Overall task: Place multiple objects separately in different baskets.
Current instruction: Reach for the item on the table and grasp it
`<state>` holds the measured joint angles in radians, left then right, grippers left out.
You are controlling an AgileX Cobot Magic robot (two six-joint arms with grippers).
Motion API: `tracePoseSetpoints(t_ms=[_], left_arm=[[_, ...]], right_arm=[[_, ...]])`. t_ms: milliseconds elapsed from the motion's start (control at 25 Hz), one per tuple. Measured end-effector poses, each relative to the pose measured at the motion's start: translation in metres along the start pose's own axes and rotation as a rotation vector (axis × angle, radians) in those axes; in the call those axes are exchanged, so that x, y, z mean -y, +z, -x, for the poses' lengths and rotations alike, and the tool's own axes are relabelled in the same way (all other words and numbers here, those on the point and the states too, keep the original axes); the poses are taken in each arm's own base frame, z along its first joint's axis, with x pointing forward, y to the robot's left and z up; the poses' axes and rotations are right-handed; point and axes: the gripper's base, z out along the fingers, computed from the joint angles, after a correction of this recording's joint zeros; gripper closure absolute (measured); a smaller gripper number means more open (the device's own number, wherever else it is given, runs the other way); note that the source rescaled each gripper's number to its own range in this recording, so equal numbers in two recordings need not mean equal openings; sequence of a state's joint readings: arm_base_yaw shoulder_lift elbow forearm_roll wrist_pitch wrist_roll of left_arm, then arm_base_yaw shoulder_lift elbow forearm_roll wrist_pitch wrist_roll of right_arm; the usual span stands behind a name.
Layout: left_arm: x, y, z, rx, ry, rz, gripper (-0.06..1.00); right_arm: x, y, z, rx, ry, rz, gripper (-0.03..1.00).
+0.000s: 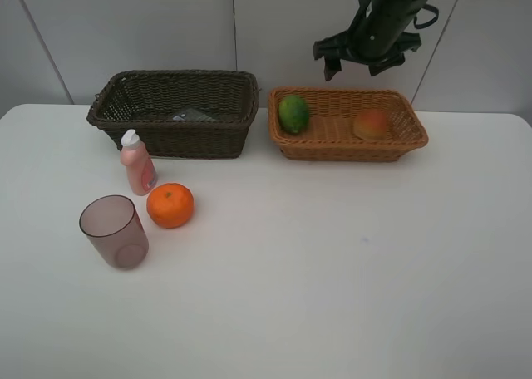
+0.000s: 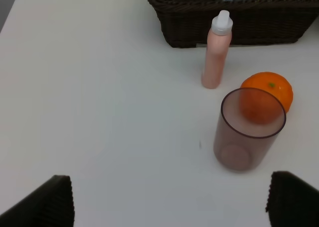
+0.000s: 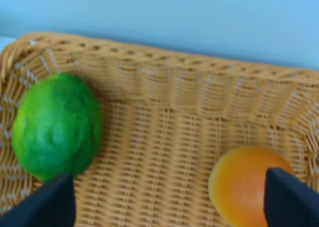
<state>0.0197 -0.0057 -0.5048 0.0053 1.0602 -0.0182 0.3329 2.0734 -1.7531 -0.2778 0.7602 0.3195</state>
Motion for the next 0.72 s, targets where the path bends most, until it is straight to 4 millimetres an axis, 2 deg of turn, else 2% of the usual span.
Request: tracePoseSetpoints(t_ms=[160,400,600,720], left_arm=[[0.000,0.000,0.000,0.000,0.000,0.000,-0.06],[0.000,0.000,0.000,0.000,0.000,0.000,-0.06],[0.000,0.000,0.000,0.000,0.000,0.000,-0.06],[0.000,0.000,0.000,0.000,0.000,0.000,-0.06]], right_arm=[[0.003,-0.014,0.004,0.013,-0.010,-0.002,0.09],[0.015,-0.062,0.010,0.073,-0.025,-0.039,0.09],[0.030,-0.099,-0.013,0.097,-0.053,-0.069,0.09],[0.041,-0.121,-0.038,0.101,-0.071,-0.068,0.09]])
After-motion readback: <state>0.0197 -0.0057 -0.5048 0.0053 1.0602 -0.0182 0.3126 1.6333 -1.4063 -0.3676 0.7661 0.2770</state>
